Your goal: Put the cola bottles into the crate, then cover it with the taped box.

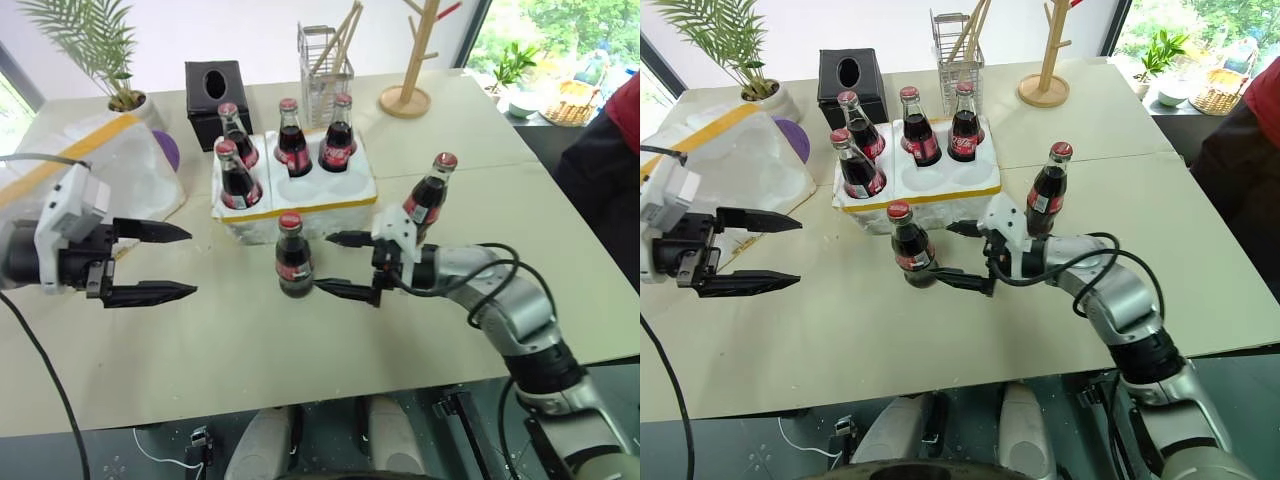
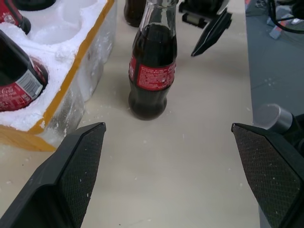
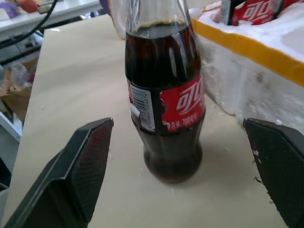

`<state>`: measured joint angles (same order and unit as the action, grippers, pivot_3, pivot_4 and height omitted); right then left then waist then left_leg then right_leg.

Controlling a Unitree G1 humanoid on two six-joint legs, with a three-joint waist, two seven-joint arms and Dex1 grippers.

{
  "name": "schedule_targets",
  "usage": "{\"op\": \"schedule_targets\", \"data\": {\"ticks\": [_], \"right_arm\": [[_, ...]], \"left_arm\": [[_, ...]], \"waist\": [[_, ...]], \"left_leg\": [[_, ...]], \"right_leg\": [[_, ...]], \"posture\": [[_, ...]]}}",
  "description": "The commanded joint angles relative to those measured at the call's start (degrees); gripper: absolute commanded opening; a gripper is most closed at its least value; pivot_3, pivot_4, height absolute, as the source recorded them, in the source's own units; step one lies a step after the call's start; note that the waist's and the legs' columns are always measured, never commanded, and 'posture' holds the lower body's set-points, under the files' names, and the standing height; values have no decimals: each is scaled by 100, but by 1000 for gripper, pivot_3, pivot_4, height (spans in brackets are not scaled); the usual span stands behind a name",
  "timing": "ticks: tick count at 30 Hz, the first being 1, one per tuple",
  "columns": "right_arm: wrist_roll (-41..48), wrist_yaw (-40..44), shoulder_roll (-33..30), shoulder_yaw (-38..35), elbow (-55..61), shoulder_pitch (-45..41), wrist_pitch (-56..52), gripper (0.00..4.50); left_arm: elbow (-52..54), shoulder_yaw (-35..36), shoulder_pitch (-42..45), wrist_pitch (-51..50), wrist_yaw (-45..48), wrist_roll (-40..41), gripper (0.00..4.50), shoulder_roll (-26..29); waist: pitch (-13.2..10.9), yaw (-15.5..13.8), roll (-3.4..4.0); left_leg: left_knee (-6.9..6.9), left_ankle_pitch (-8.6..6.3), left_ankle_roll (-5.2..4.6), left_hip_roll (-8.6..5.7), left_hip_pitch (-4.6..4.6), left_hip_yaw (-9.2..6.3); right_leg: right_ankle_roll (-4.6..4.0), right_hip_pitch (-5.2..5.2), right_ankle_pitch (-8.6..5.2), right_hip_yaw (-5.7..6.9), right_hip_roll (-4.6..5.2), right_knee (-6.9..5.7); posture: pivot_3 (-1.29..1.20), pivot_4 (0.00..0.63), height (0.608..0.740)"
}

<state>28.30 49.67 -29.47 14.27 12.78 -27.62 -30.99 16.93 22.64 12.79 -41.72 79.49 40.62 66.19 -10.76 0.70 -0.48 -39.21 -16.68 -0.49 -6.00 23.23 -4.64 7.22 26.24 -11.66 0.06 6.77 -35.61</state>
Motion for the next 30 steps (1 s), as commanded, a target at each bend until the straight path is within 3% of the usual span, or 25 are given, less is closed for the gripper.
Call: {"op": "schedule_targets", "data": {"ticks": [1, 11, 14, 16, 20, 22, 26, 30], "right_arm": [[-62, 111, 248, 54, -27, -184, 131, 4500], [-511, 89, 1234, 452, -973, -673, 210, 4500], [-536, 158, 1338, 449, -1044, -755, 119, 3643], [-327, 240, 1294, 267, -800, -819, -88, 2802], [999, 362, 1162, -676, -69, -1334, -1129, 2814], [1230, 173, 1137, -1027, -192, -1842, -1380, 2814], [320, -420, 1176, -1026, -1274, -2915, -818, 2814], [-334, -644, 1330, -848, -2251, -3346, -197, 2814]], "left_arm": [[-8, -53, 174, 145, -33, 29, 4444, 72], [-222, -357, 463, 344, -52, -37, 4444, 58], [-242, -389, 521, 356, -94, -27, 4500, 47], [-261, -379, 551, 351, -123, -19, 4500, 47], [-265, -293, 520, 326, -168, -10, 4500, 60], [-252, -249, 486, 324, -192, -1, 4500, 55], [-279, -281, 502, 385, -267, -27, 4500, 1], [-272, -365, 549, 446, -342, -41, 4500, -70]], "waist": [[0, 2, 0], [1, 36, -1], [1, 31, 0], [1, 27, -1], [-4, 28, 1], [-4, 45, 1], [-2, 62, 0], [-1, 42, -2]], "left_leg": [[0, 0, 0, 0, 0, -1], [0, 1, 3, -2, -3, -1], [0, 1, 3, -3, -2, -1], [0, 1, 3, -5, -3, -2], [0, 1, 3, -6, 2, -4], [0, 2, 4, -5, 6, -3], [6, 6, 10, -1, -2, -1], [8, 6, 11, -3, -5, -2]], "right_leg": [[0, -1, 0, 0, -1, 0], [-2, 11, -1, -1, -2, -29], [-3, 12, -1, -1, -2, -31], [-4, 14, 0, -1, 0, -39], [-5, 18, 0, -1, 0, -39], [-5, 20, 0, -1, 0, -39], [-14, 30, -5, 0, -3, -45], [-20, 27, -8, 1, -1, -50]], "posture": [[0, 150, 740], [0, 150, 740], [0, 150, 740], [0, 150, 740], [0, 150, 740], [0, 150, 740], [0, 150, 740], [0, 150, 740]]}}
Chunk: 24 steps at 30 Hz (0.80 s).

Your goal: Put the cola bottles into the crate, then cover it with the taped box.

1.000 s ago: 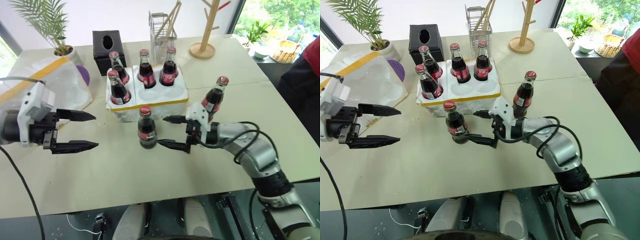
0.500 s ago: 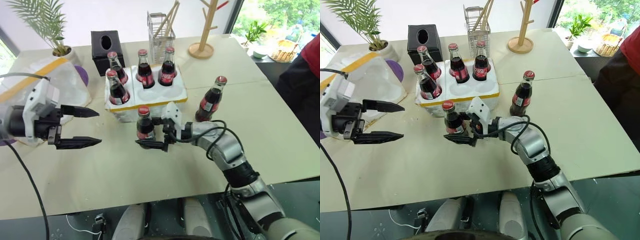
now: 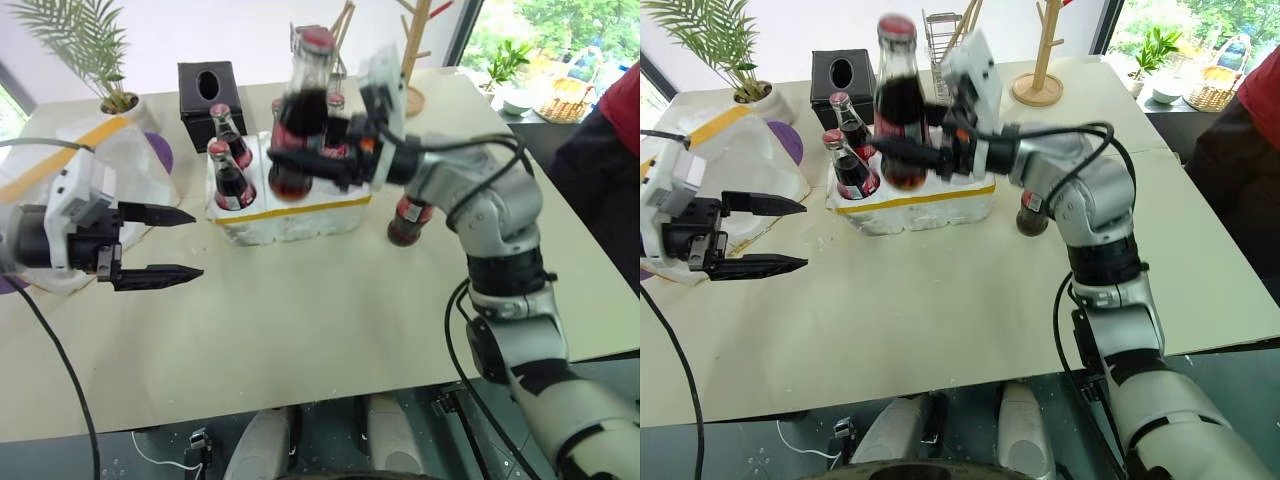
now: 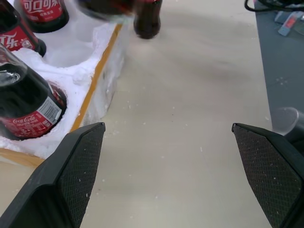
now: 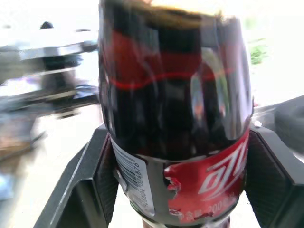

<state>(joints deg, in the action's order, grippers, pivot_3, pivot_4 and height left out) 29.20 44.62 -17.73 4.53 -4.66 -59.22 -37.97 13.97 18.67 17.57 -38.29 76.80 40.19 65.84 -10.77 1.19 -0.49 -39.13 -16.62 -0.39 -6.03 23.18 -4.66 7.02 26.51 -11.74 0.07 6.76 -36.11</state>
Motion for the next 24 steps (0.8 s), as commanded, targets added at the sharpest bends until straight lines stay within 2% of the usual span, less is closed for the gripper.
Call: {"op": "schedule_targets", "data": {"ticks": [1, 7, 14, 15, 17, 18, 24], "right_arm": [[-638, -205, 226, 233, -717, -201, 713, 2814], [-1092, -562, 763, 322, -1273, -238, 1149, 2814], [-1609, -810, 991, 611, -1408, -61, 1069, 2814], [-1632, -815, 1013, 648, -1381, -11, 961, 3614], [-1660, -813, 1050, 689, -1295, 81, 853, 4211], [-1668, -805, 1065, 702, -1218, 129, 820, 4366], [-1147, -625, 799, 411, 219, 515, -63, 4366]], "left_arm": [[35, 21, 86, 111, -99, 12, 4500, -60], [91, 39, 68, 116, -191, 29, 4500, -107], [108, 56, 69, 117, -269, 53, 4500, -134], [108, 50, 79, 119, -279, 53, 4500, -140], [106, 31, 101, 122, -298, 55, 4500, -156], [104, 23, 115, 122, -306, 62, 4500, -171], [137, -117, 324, 57, -421, 180, 4500, -359]], "waist": [[0, -5, 0], [-2, 82, 2], [-1, 149, 3], [-1, 150, 2], [-1, 150, 2], [-1, 149, 2], [-1, 135, 2]], "left_leg": [[-1, 0, 0, -2, -1, 0], [0, 1, 1, -1, 20, -4], [0, 0, 0, -3, 20, -6], [0, 0, 0, -3, 19, -6], [0, 0, 0, -2, 17, -6], [0, 0, 0, -3, 18, -5], [-3, 0, 0, -4, 17, -9]], "right_leg": [[-1, -2, 0, 0, 2, -1], [-2, 24, 1, 0, 0, -8], [-4, 19, 2, 1, 0, -9], [-4, 20, 2, 1, -1, -9], [-4, 19, 2, 1, -2, -9], [-4, 18, 2, 0, -1, -9], [-4, 17, 2, 1, -1, -10]], "posture": [[0, 150, 740], [0, 150, 740], [0, 150, 740], [0, 150, 740], [0, 150, 740], [0, 150, 740], [0, 150, 740]]}}
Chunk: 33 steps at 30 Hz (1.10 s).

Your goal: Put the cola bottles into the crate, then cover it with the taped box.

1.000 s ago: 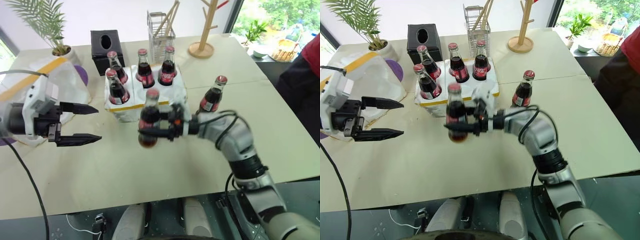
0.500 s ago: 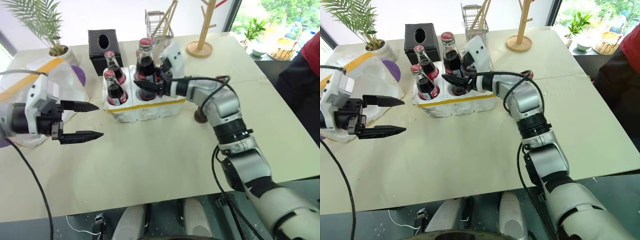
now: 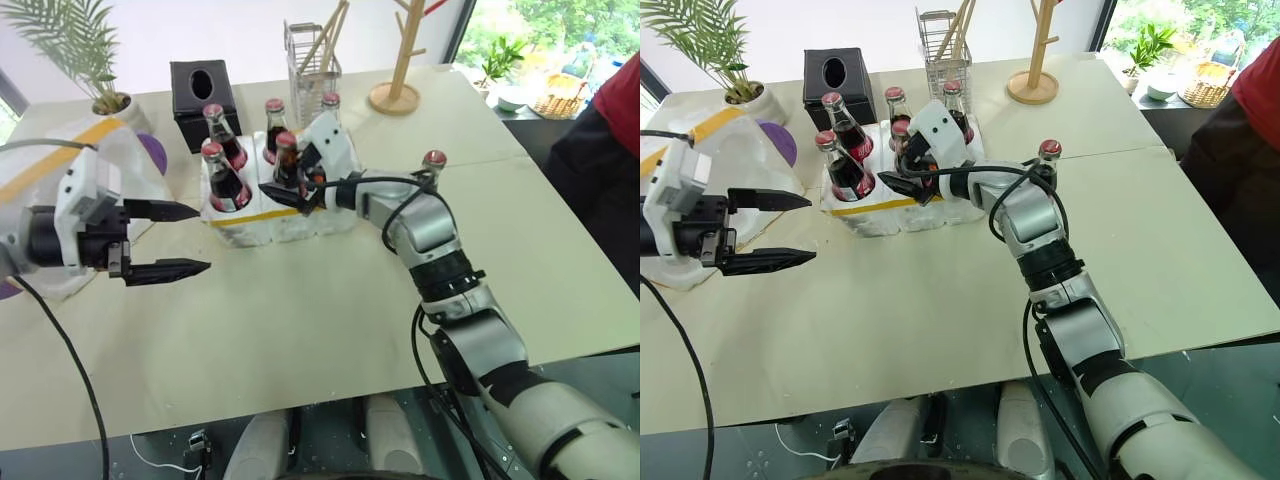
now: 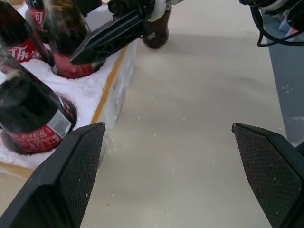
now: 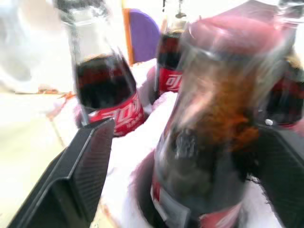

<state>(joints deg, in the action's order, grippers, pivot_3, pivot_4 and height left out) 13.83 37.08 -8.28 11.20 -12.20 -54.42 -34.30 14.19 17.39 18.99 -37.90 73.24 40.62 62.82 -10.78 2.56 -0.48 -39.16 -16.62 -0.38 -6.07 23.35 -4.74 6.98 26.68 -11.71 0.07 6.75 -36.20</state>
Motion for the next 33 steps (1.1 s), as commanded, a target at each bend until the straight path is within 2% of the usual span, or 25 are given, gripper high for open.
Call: {"op": "schedule_targets", "data": {"ticks": [1, 6, 9, 12, 17, 20, 23, 27, 30, 33], "right_arm": [[547, 162, -263, -347, 1331, 105, -703, 4366], [2096, 82, -902, -1249, 3137, 253, -3339, 4366], [2593, -197, -1420, -1993, 3914, 418, -5074, 4366], [3109, -396, -2006, -2599, 4273, 753, -5820, 4366], [4268, -737, -3089, -3547, 4673, 1673, -5820, 4366], [4310, -934, -3382, -4137, 5052, 2397, -5819, 4366], [3687, -1029, -3695, -4173, 5301, 3471, -5104, 4366], [3183, -1153, -3527, -3939, 5144, 3924, -4030, 4366], [2586, -1384, -3184, -3401, 4696, 3927, -3143, 4366], [2441, -1445, -2832, -3146, 4357, 3789, -2683, 4366]], "left_arm": [[121, -27, 252, -21, -97, 185, 4500, -111], [10, -438, 721, -116, -122, 271, 4500, -436], [-211, -792, 1147, -91, 24, 215, 4500, -621], [-458, -1031, 1491, -30, 173, 117, 4500, -724], [-913, -1411, 2017, 184, 411, -150, 4500, -938], [-1078, -1581, 2262, 277, 521, -273, 4500, -1088], [-1122, -1672, 2378, 317, 593, -344, 4500, -1201], [-1156, -1704, 2449, 327, 628, -395, 4500, -1290], [-1109, -1729, 2501, 277, 592, -407, 4500, -1364], [-1070, -1734, 2529, 241, 574, -392, 4500, -1386]], "waist": [[0, -15, 0], [2, -40, -3], [3, -52, -4], [4, -97, -7], [4, -189, -7], [7, -209, -13], [8, -203, -13], [8, -162, -14], [9, -172, -16], [9, -179, -15]], "left_leg": [[0, 0, 0, 0, 0, 0], [-4, 0, -1, -2, -1, -3], [-4, 0, -1, 0, -6, -3], [-5, 0, -2, -2, -8, -1], [-5, -1, -5, -1, -8, 8], [-6, -1, -6, 0, -9, 7], [-10, -3, -11, -1, -11, 13], [-11, -4, -12, 3, -24, 33], [-11, -4, -13, 9, -36, 35], [-10, -4, -11, 8, -46, 35]], "right_leg": [[0, 0, 0, 0, 0, 0], [0, -9, 0, 1, 2, 2], [0, -13, 0, 2, 2, 3], [0, -20, 0, 2, 4, 7], [0, -20, 0, 2, 5, 11], [0, -27, 0, 3, 5, 11], [1, -31, 1, 2, 7, 11], [3, -32, 1, -6, 8, 11], [3, -42, 1, -6, 4, 10], [3, -54, 1, -7, 5, 11]], "posture": [[0, 150, 740], [0, 150, 740], [0, 150, 740], [0, 150, 740], [0, 150, 740], [0, 150, 740], [0, 150, 740], [0, 150, 740], [0, 150, 740], [0, 150, 740]]}}
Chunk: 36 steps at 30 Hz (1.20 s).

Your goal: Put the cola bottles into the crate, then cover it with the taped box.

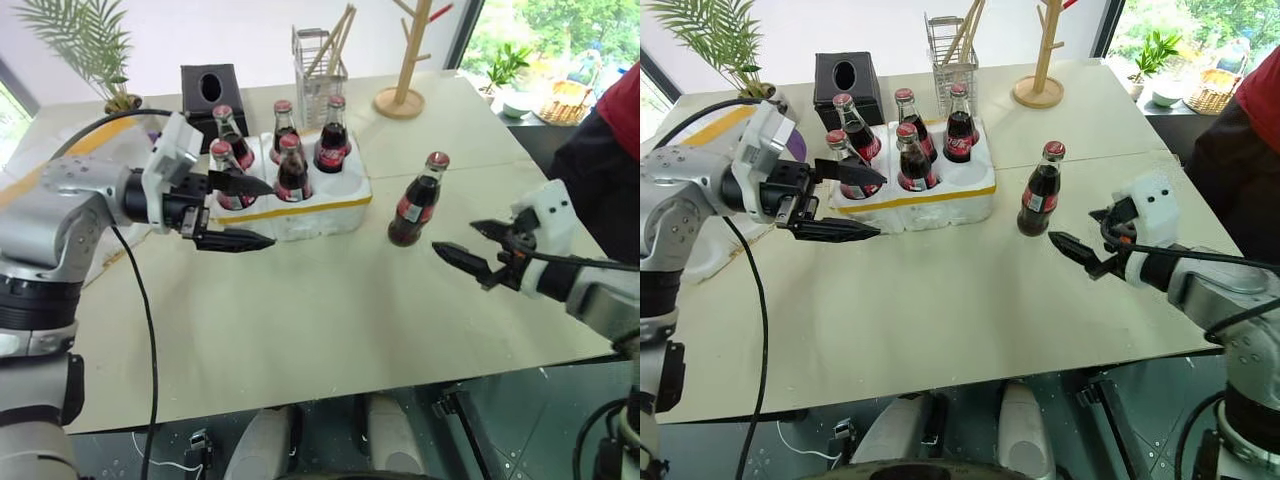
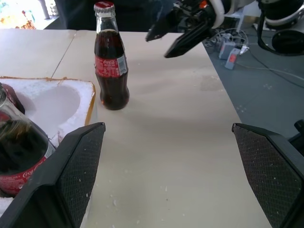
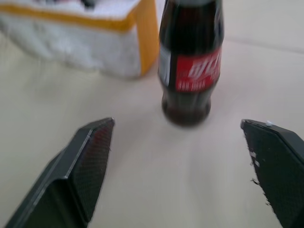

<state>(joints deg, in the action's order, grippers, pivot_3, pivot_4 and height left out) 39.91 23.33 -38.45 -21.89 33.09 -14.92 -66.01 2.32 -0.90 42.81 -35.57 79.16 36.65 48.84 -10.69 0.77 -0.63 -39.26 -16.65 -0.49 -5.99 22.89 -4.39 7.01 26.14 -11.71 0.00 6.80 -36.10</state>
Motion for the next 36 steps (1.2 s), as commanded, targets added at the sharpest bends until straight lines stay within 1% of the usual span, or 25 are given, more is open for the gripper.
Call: {"op": "schedule_targets", "data": {"ticks": [1, 5, 7, 15, 16, 17, 20, 23, 26, 31, 36], "right_arm": [[-183, -73, 237, 209, -226, -184, 557, 4366], [-696, -203, 544, 744, -859, -407, 1235, 4366], [-887, -286, 677, 867, -1213, -574, 1484, 4366], [-1320, -131, 1070, 1281, -2428, -1236, 2348, 4366], [-1432, -176, 1108, 1337, -2600, -1317, 2433, 4139], [-1492, -148, 1109, 1375, -2692, -1380, 2506, 3806], [-1332, 80, 1008, 1269, -2591, -1561, 2526, 2680], [-873, 324, 921, 916, -2498, -2128, 2411, 2698], [-682, 526, 852, 868, -2651, -2823, 2388, 2698], [-676, 796, 1115, 1224, -3044, -3704, 2426, 2698], [-1029, 907, 1520, 1747, -3438, -3940, 2727, 2698]], "left_arm": [[126, 100, 154, -4, -19, 10, 4500, 11], [198, 124, 172, -75, -80, 53, 4500, -12], [264, 142, 158, -113, -110, 76, 4500, -9], [273, 226, 104, -119, -134, 48, 4500, 60], [267, 228, 100, -111, -148, 39, 4500, 58], [278, 237, 94, -113, -168, 39, 4500, 58], [345, 339, 53, -158, -242, 90, 4500, 104], [389, 528, -55, -194, -340, 133, 4500, 200], [431, 680, -198, -200, -418, 141, 4500, 276], [524, 806, -378, -179, -539, 154, 4500, 319], [660, 855, -463, -180, -685, 183, 4500, 288]], "waist": [[0, -4, 1], [0, -10, 0], [0, -6, 0], [0, 8, 1], [0, 11, 1], [0, 12, 1], [0, -5, 1], [-4, 8, 6], [-14, 58, 22], [-11, 62, 19], [-9, 30, 15]], "left_leg": [[0, 0, 0, -2, 0, 0], [0, 0, 1, -3, 0, -3], [0, 1, 1, -3, 0, -3], [2, 1, 2, -2, 0, -4], [3, 1, 3, -2, 0, -4], [3, 1, 3, -2, 0, -5], [4, 1, 3, -4, 1, -5], [3, 1, 3, -5, 7, -7], [4, 3, 6, -4, 22, -2], [11, 6, 11, 7, 23, -6], [7, 6, 10, 0, 23, -7]], "right_leg": [[0, 2, 0, -2, 1, 0], [0, 1, 0, -2, 0, 0], [0, 1, 0, -2, 0, 0], [0, 4, 0, -2, -2, -1], [-1, 5, 0, -2, -2, -1], [-1, 6, 0, -2, -3, -2], [-1, 6, 0, -2, -2, -2], [-1, 12, 0, -3, -2, -1], [0, 35, 0, -5, -2, -2], [-1, 40, -1, -1, -11, -3], [-1, 33, 0, -2, -5, -2]], "posture": [[0, 150, 740], [0, 150, 740], [0, 150, 740], [0, 150, 740], [0, 150, 740], [0, 150, 740], [0, 150, 740], [0, 150, 740], [0, 150, 740], [0, 150, 740], [0, 150, 740]]}}
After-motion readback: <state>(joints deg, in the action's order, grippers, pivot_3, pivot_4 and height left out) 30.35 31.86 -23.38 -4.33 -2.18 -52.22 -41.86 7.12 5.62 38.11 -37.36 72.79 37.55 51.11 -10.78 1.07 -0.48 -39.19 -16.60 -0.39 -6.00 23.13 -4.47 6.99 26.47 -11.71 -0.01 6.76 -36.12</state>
